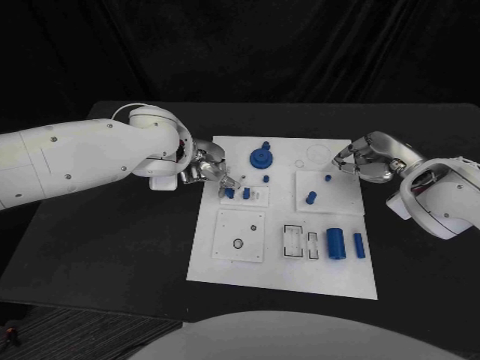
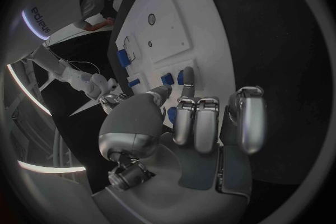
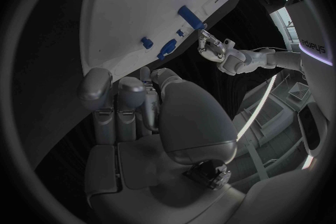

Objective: Assemble the parts on the task board

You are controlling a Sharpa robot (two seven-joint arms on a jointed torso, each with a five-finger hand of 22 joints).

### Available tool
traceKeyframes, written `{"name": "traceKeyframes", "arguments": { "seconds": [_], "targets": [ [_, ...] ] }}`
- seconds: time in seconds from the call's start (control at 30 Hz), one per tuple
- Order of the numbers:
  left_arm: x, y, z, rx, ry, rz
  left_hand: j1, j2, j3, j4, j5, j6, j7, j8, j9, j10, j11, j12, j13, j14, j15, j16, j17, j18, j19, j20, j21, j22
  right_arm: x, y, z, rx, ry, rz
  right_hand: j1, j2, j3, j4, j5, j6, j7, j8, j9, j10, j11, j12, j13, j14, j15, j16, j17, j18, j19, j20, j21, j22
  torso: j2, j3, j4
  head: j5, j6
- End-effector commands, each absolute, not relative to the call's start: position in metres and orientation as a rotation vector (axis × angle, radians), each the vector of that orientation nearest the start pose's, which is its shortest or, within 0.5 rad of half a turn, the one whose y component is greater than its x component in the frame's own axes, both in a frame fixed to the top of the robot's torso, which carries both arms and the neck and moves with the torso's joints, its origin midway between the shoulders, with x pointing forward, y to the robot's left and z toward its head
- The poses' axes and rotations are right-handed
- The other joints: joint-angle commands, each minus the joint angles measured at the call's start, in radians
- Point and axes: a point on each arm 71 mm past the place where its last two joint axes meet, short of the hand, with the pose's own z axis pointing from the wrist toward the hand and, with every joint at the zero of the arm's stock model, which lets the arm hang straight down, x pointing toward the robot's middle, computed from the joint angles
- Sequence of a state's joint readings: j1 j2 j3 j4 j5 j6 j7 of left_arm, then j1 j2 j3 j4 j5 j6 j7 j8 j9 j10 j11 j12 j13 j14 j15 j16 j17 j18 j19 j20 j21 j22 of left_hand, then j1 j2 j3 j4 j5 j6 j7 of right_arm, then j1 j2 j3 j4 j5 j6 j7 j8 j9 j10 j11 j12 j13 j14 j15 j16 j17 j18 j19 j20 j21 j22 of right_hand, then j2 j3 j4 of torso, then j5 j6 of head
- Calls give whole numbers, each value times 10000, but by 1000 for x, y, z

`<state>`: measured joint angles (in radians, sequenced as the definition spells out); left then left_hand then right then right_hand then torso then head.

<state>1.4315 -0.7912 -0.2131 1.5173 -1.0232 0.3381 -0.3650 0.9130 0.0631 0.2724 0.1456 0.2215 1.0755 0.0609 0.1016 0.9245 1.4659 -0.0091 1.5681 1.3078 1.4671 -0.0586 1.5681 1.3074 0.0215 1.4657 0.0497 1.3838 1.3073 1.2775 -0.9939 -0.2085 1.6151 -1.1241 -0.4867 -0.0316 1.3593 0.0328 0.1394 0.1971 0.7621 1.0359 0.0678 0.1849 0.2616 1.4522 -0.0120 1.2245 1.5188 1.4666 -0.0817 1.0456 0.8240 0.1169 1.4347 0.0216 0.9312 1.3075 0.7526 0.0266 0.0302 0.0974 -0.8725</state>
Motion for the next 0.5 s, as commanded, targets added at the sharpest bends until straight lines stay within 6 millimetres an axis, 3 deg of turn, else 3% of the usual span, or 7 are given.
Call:
{"name": "traceKeyframes", "arguments": {
  "seconds": [0.03, 0.27, 0.3, 0.4, 0.5],
  "targets": [
    [482, 186, -184, 1515, 24264, -5322, 190, -5, 15, -143, 256, -64, -2, -72, -45, 1049, 30, 27, 2630, 1037, 30, 27, 2634, 186, 226, 58, 14, 2104, 459, -257, -196, 1737, 16786, 7069, 62, -1, 71, -8, 26, 79, -10, 28, 14, 20, -64, -35, -3146, 9, -39, -21, -9, -7, -48, -5, -64, 379, -2, 4, 3, 44, -1],
    [481, 186, -184, 1542, 24284, -5330, 375, -33, 53, -317, 392, -65, -10, -115, -104, 1049, 24, 27, 2630, 1037, 26, 27, 2634, 188, 222, 58, 5, 2102, 459, -257, -197, 1744, 16792, 7058, 41, -8, 133, -44, 27, 79, -7, 29, 22, 16, -61, -60, -3162, 3, -38, -42, -37, -3, -53, -5, -99, 374, -1, 7, 3, 50, -1],
    [481, 186, -184, 1541, 24283, -5330, 476, -34, 93, -415, 487, -55, -18, -128, -128, 1049, 18, 27, 2630, 1037, 22, 27, 2634, 189, 220, 53, 0, 2101, 459, -257, -197, 1744, 16792, 7058, 41, -8, 133, -44, 27, 79, -7, 29, 22, 16, -61, -60, -3162, 3, -38, -42, -37, -3, -53, -5, -99, 374, 1, 7, 3, 44, -1],
    [481, 186, -184, 1526, 24266, -5340, 821, -88, 301, -809, 1228, -68, -35, -185, -206, 1049, -2, 27, 2630, 1037, 3, 27, 2634, 192, 215, 36, -12, 2098, 459, -257, -197, 1744, 16793, 7057, 41, -8, 133, -44, 27, 79, -7, 29, 22, 16, -61, -60, -3162, 3, -38, -42, -37, -3, -53, -5, -99, 374, 2, 9, 0, 57, -1],
    [481, 186, -184, 1519, 24251, -5355, 1023, -98, 732, -1185, 772, -60, -48, -222, -282, 1049, -14, 27, 2630, 1037, -7, 27, 2634, 191, 216, 28, -13, 2099, 459, -257, -197, 1741, 16794, 7058, 41, -8, 133, -44, 27, 79, -7, 29, 22, 16, -61, -60, -3162, 3, -38, -42, -37, -3, -53, -5, -99, 374, 1, 8, 0, 62, -1]
  ]
}}
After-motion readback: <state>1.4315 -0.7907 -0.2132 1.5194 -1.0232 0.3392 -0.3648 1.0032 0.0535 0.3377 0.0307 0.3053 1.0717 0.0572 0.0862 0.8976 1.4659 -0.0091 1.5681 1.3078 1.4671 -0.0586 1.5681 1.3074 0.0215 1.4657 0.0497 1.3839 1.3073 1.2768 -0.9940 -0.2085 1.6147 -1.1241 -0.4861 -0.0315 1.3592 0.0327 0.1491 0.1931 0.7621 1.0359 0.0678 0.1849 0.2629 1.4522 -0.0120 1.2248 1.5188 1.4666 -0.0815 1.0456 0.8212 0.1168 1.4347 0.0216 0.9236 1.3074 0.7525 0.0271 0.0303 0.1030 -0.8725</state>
